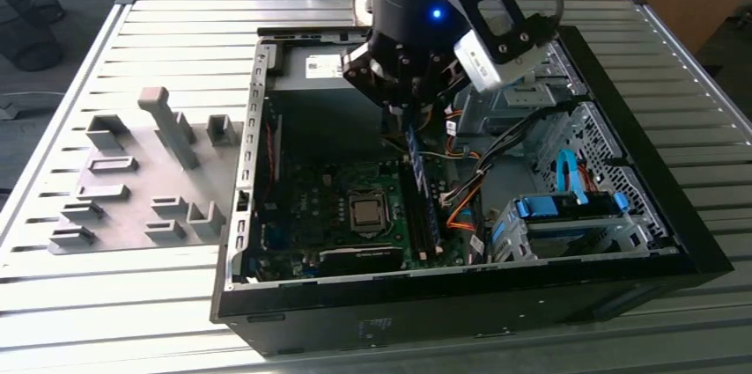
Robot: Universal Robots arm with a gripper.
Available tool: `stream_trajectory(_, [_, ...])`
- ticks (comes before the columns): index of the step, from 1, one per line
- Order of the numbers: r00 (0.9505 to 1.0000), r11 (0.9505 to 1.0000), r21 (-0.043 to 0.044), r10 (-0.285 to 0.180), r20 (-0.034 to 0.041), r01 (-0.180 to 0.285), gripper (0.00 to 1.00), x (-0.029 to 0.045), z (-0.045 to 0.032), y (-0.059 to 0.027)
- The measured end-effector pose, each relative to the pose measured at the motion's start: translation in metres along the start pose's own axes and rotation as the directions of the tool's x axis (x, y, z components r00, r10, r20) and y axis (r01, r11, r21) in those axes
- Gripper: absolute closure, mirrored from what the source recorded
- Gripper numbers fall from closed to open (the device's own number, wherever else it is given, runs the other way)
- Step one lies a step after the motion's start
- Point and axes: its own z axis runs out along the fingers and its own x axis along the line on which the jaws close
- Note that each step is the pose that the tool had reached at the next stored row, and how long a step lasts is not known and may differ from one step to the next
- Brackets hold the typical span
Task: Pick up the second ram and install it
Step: 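Insert the second ram into the second slot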
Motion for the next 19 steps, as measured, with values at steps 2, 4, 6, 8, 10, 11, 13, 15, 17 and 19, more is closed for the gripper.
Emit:
stream_trajectory(2, [1.0000, 1.0000, -0.0001, -0.003, -0.0005, 0.003, 0.86, -0.0003, 0.0036, -0.0004])
stream_trajectory(4, [0.9999, 0.9999, -0.0005, -0.014, -0.0009, 0.014, 0.86, -0.0008, 0.0072, -0.0005])
stream_trajectory(6, [0.9999, 0.9999, -0.0005, -0.014, -0.0009, 0.014, 0.86, -0.0011, 0.0108, -0.0005])
stream_trajectory(8, [0.9999, 0.9999, -0.0006, -0.014, -0.0009, 0.014, 0.86, -0.0016, 0.0140, -0.0006])
stream_trajectory(10, [0.9999, 0.9999, -0.0005, -0.014, -0.0010, 0.014, 0.86, -0.0031, 0.0158, -0.0007])
stream_trajectory(11, [0.9999, 0.9999, -0.0006, -0.014, -0.0009, 0.014, 0.86, -0.0038, 0.0164, -0.0009])
stream_trajectory(13, [0.9999, 0.9999, -0.0008, -0.014, -0.0036, 0.014, 0.86, -0.0060, 0.0183, -0.0011])
stream_trajectory(15, [0.9999, 0.9999, -0.0008, -0.014, -0.0065, 0.014, 0.86, -0.0079, 0.0206, -0.0013])
stream_trajectory(17, [0.9999, 0.9999, -0.0009, -0.013, -0.0090, 0.013, 0.86, -0.0090, 0.0232, -0.0014])
stream_trajectory(19, [0.9999, 1.0000, -0.0009, -0.009, -0.0110, 0.009, 0.86, -0.0089, 0.0262, -0.0015])
